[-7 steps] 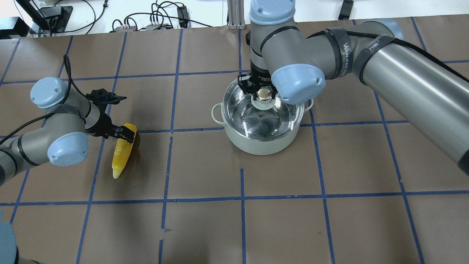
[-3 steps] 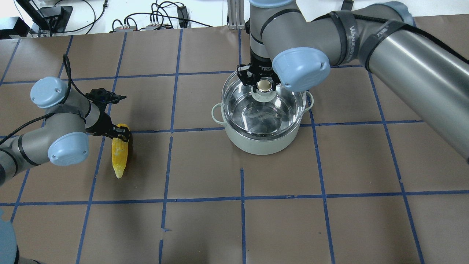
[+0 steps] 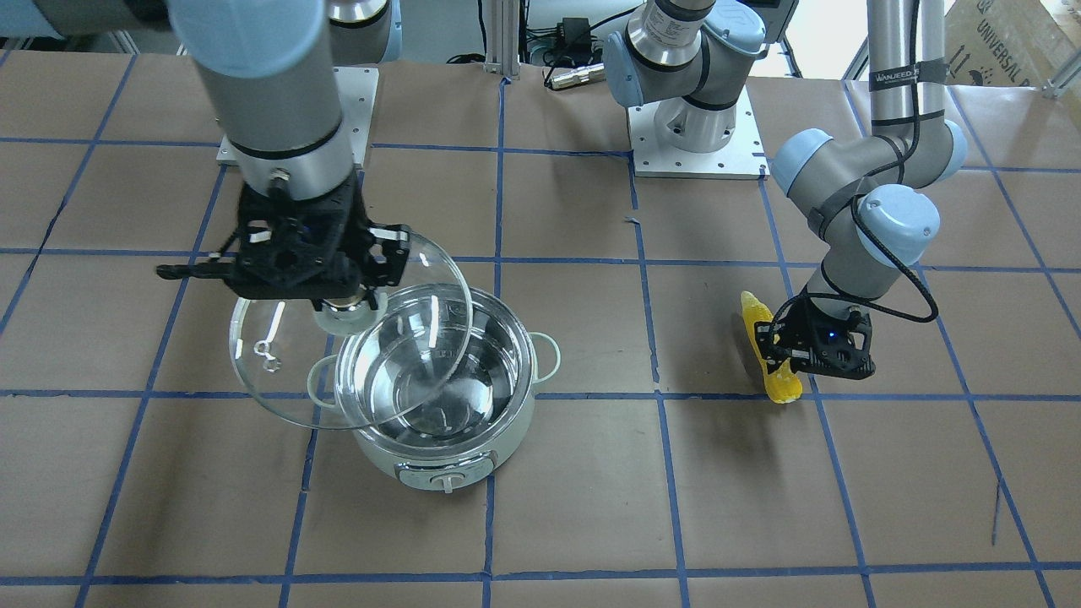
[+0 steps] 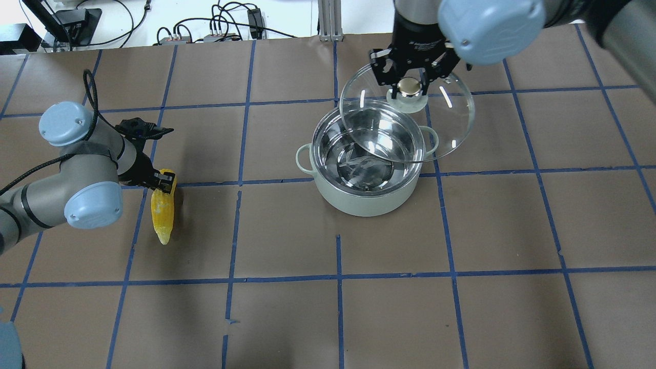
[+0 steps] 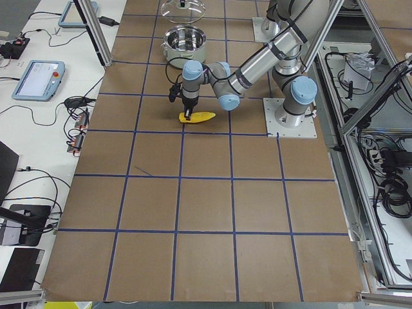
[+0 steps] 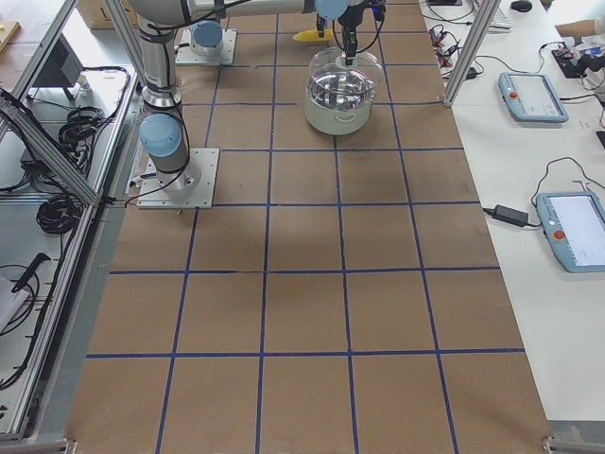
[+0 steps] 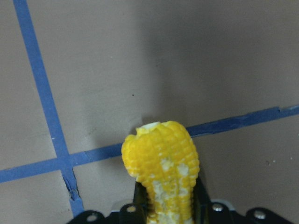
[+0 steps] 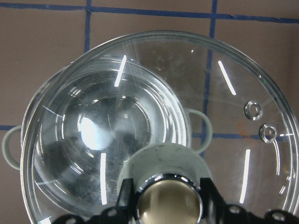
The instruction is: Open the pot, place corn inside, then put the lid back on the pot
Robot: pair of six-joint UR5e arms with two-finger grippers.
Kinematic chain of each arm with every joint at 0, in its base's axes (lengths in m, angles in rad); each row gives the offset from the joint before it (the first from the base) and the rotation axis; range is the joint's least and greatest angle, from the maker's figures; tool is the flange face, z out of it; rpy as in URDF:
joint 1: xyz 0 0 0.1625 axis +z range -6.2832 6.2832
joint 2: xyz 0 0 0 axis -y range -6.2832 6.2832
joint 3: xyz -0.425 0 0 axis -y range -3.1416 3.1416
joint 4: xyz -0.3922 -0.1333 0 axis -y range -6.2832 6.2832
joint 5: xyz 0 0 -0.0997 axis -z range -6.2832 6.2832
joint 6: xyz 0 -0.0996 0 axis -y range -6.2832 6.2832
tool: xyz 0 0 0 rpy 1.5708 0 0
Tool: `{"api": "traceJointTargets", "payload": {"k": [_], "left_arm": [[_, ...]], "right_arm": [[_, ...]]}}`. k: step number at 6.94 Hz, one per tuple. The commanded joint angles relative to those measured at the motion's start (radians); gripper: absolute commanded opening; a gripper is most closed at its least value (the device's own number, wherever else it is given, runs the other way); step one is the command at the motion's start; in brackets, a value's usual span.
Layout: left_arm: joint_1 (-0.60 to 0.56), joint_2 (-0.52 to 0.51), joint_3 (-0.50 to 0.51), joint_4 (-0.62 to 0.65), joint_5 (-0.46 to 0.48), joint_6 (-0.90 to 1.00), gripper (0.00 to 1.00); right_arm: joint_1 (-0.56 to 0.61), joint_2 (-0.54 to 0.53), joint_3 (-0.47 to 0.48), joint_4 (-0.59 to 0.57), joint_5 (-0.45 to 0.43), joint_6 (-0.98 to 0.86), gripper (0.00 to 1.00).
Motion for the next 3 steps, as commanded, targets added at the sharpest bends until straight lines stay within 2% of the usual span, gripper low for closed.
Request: {"api": "traceJointTargets", "payload": {"k": [1, 2, 3], "left_arm": [[-0.03, 0.062, 0.056, -0.132, 0.035, -0.089, 0.18], [-0.047, 0.107, 0.124, -0.28, 0.05, -0.18, 0.18], [-0.129, 0.142, 0.209, -0.426, 0.052, -0.289, 0.17]], "right_arm": [[-0.136, -0.112, 0.007, 0.182, 0.004, -0.089, 0.41], [-0.138, -0.175, 0.062, 0.201, 0.004, -0.091, 0.41], [-0.136, -0.23, 0.135, 0.184, 0.004, -0.095, 0.41]]}}
